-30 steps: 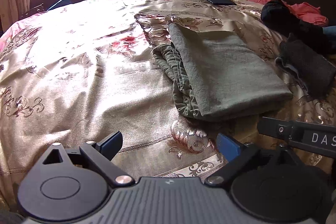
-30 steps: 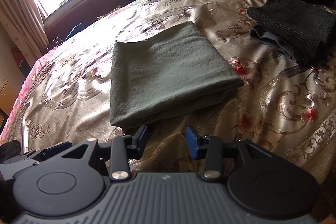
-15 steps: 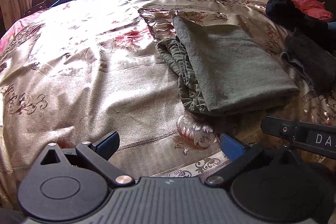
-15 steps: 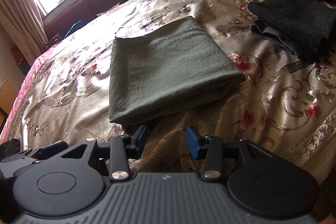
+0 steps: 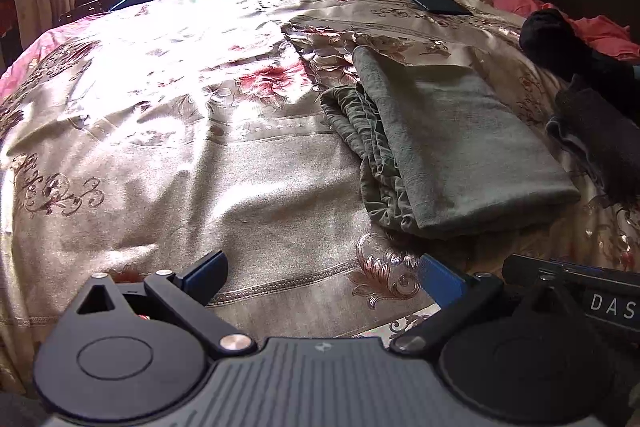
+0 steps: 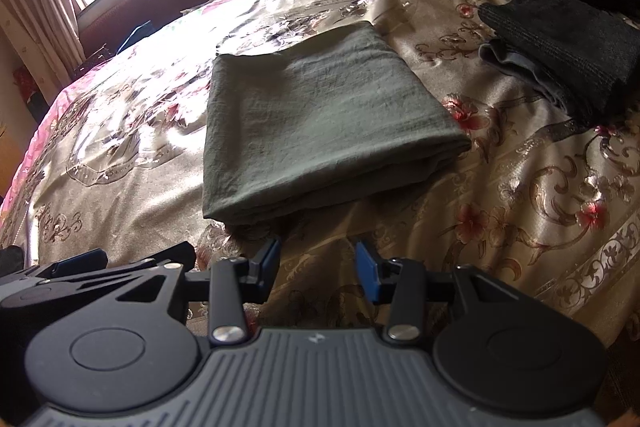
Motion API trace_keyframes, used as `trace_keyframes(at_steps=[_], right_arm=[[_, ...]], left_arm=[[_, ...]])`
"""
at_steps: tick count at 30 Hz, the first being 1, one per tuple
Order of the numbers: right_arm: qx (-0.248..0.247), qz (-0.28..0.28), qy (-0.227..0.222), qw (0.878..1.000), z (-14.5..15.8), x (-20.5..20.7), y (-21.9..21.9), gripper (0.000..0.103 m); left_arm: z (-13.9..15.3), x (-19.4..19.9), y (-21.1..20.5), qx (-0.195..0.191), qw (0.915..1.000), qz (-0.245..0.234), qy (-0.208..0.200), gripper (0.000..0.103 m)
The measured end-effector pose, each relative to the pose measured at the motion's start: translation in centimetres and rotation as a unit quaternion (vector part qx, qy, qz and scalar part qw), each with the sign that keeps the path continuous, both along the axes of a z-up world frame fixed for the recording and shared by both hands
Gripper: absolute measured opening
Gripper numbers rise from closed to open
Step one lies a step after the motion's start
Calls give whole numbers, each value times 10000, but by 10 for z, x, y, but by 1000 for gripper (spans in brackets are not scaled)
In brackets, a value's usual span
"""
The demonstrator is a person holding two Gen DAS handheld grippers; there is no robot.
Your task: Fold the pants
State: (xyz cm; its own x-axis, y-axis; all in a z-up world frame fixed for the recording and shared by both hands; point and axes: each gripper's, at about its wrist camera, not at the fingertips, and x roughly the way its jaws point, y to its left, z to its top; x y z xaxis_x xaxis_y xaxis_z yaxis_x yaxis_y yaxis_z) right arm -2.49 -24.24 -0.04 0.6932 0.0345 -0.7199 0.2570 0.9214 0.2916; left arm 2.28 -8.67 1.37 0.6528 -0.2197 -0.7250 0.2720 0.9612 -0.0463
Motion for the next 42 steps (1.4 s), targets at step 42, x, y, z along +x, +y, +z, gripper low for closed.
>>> trace_keyframes(at_steps=[42], right_arm=[[226, -125, 86, 9996, -2, 0, -7, 43]], left_arm=[[-2, 3, -6, 9, 9997, 163, 204, 103]])
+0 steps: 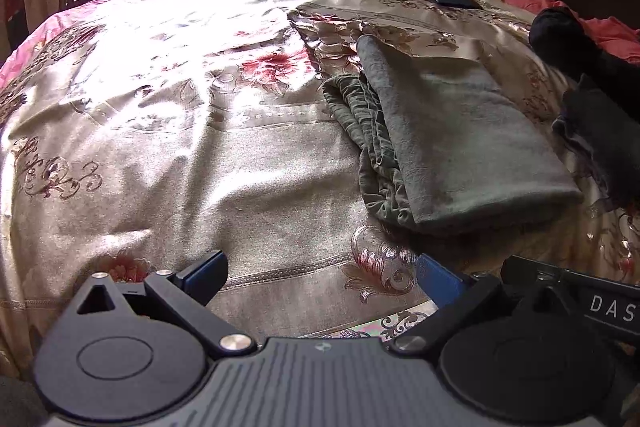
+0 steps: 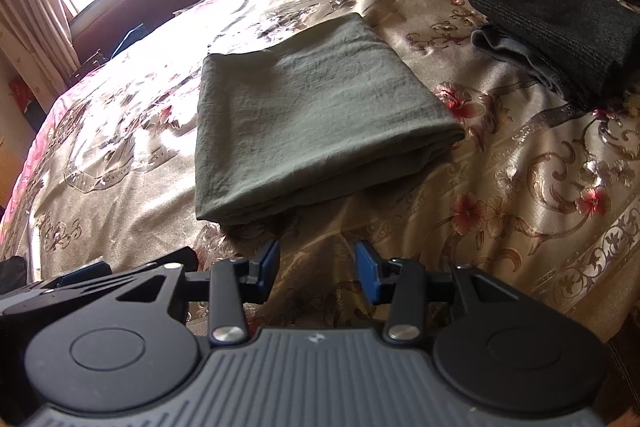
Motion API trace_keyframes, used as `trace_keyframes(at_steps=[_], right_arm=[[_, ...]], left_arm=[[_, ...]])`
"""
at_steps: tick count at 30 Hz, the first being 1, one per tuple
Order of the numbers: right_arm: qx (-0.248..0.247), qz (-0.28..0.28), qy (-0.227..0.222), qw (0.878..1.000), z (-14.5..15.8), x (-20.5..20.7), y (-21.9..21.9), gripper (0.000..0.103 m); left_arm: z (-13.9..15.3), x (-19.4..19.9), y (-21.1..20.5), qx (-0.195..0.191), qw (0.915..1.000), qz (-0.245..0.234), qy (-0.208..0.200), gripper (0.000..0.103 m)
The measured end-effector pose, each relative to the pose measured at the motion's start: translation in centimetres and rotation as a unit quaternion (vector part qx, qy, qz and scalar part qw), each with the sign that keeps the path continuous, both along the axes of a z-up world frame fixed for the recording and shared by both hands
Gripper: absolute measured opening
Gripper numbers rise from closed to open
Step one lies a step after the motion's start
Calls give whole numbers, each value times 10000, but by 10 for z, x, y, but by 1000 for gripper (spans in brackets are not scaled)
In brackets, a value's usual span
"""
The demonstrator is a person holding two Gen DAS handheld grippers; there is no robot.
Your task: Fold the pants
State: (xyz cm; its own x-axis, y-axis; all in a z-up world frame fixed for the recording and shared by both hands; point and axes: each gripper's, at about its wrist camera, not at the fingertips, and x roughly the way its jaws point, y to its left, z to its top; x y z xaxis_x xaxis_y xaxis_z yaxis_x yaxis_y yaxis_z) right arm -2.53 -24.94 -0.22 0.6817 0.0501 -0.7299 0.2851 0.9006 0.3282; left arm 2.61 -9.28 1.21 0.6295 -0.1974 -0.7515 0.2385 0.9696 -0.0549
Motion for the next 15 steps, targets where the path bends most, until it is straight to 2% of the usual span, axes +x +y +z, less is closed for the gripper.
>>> trace_keyframes(at_steps=[5, 12, 15], right_arm=[[20, -35, 71, 10000, 3, 3, -3, 43], [-251, 168, 170, 9994, 8, 5, 1, 43], [-215, 138, 123, 9996, 7, 3, 0, 43]], left_arm=[[2, 1, -3, -16, 10000, 76, 25, 103], [-2, -1, -10, 97, 9999, 93, 83, 103], [-1, -1, -9, 23, 9999, 108, 76, 103]])
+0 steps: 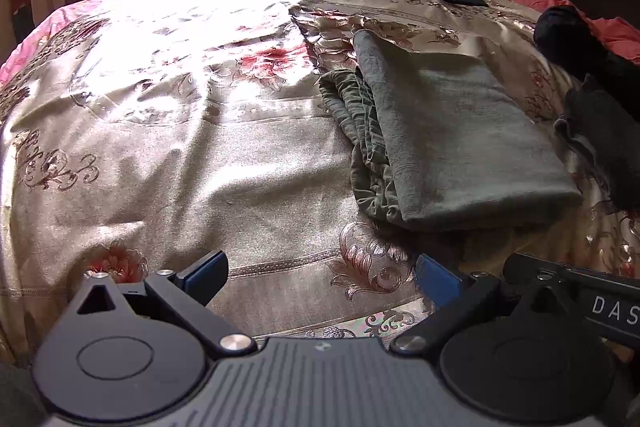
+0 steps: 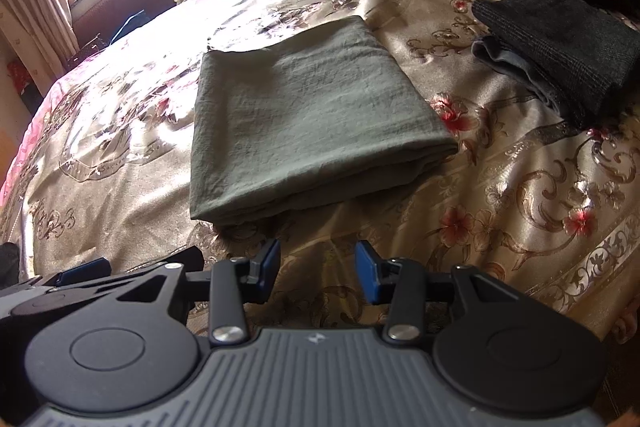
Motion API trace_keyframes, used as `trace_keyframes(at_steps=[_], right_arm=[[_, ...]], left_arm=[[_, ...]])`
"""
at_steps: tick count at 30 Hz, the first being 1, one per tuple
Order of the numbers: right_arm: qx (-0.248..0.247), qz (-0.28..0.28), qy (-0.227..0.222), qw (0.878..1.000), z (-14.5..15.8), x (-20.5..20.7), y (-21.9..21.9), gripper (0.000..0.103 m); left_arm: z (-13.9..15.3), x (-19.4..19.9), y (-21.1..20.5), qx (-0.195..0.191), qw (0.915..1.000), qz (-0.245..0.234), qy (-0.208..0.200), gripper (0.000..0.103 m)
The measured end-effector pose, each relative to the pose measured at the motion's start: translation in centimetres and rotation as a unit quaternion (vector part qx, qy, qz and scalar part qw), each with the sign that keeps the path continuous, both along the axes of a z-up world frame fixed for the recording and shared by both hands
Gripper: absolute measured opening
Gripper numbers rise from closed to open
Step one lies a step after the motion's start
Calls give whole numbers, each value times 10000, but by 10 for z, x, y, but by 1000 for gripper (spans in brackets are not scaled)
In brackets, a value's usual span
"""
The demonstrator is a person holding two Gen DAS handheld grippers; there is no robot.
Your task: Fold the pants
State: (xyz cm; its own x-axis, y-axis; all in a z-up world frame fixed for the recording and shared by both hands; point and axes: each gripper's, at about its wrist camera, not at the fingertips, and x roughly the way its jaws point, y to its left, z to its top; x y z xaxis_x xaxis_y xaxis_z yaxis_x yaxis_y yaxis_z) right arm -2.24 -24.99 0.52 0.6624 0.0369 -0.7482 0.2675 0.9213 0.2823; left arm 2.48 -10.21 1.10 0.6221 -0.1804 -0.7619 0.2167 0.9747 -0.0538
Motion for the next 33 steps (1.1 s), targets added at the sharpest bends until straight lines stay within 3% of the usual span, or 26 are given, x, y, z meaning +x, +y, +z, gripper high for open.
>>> trace_keyframes(at_steps=[33], right_arm=[[171, -134, 51, 9998, -7, -2, -3, 43]], left_arm=[[2, -2, 5, -96, 9999, 30, -93, 103]])
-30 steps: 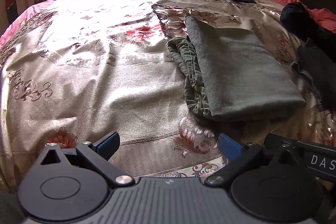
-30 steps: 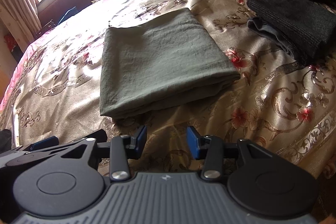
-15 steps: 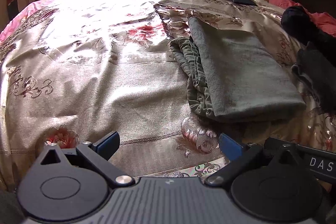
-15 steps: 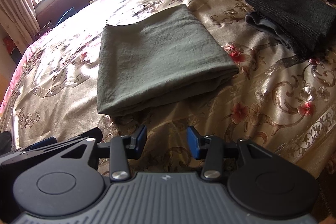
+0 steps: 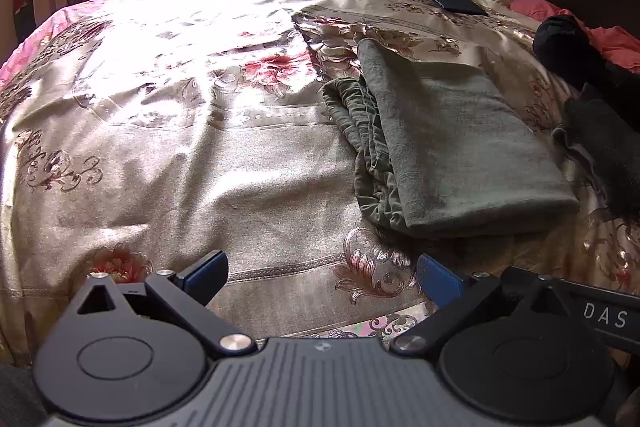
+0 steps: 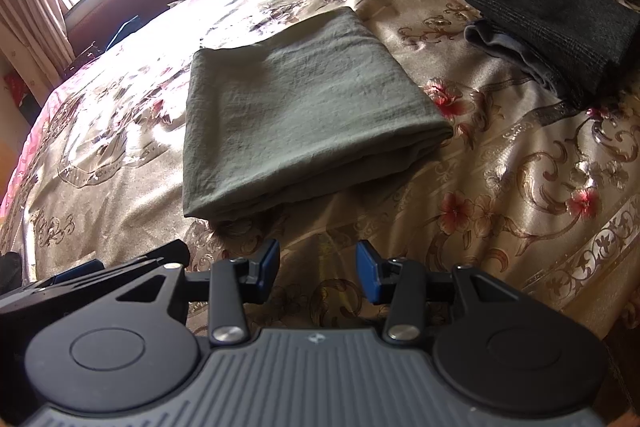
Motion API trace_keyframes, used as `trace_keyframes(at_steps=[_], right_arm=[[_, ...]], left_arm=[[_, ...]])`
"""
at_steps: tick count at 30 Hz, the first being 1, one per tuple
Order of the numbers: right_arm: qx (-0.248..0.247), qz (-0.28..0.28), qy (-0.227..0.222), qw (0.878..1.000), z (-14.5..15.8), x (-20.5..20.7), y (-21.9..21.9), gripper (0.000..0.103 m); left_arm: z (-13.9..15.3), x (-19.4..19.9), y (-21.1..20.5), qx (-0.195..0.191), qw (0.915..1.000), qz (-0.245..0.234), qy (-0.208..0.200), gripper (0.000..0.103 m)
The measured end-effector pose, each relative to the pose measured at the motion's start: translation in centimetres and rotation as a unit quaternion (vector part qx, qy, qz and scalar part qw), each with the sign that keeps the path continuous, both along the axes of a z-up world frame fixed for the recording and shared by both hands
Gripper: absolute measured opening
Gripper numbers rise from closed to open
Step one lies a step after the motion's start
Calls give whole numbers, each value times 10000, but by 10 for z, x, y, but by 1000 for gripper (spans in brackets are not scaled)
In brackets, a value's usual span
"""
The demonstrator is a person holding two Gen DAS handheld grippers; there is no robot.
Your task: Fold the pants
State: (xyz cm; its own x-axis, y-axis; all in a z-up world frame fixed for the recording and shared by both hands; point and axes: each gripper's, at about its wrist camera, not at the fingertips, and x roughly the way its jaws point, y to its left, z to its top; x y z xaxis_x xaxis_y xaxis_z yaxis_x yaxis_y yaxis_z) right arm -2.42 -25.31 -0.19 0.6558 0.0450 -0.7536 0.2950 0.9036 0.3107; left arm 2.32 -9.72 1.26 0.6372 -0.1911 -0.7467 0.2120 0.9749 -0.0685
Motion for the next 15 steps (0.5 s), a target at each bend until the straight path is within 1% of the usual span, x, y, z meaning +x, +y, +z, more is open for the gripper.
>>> trace_keyframes(at_steps=[15], right_arm=[[-20, 24, 29, 10000, -1, 1, 1, 43]], left_arm=[[2, -1, 0, 0, 10000, -24, -41, 103]])
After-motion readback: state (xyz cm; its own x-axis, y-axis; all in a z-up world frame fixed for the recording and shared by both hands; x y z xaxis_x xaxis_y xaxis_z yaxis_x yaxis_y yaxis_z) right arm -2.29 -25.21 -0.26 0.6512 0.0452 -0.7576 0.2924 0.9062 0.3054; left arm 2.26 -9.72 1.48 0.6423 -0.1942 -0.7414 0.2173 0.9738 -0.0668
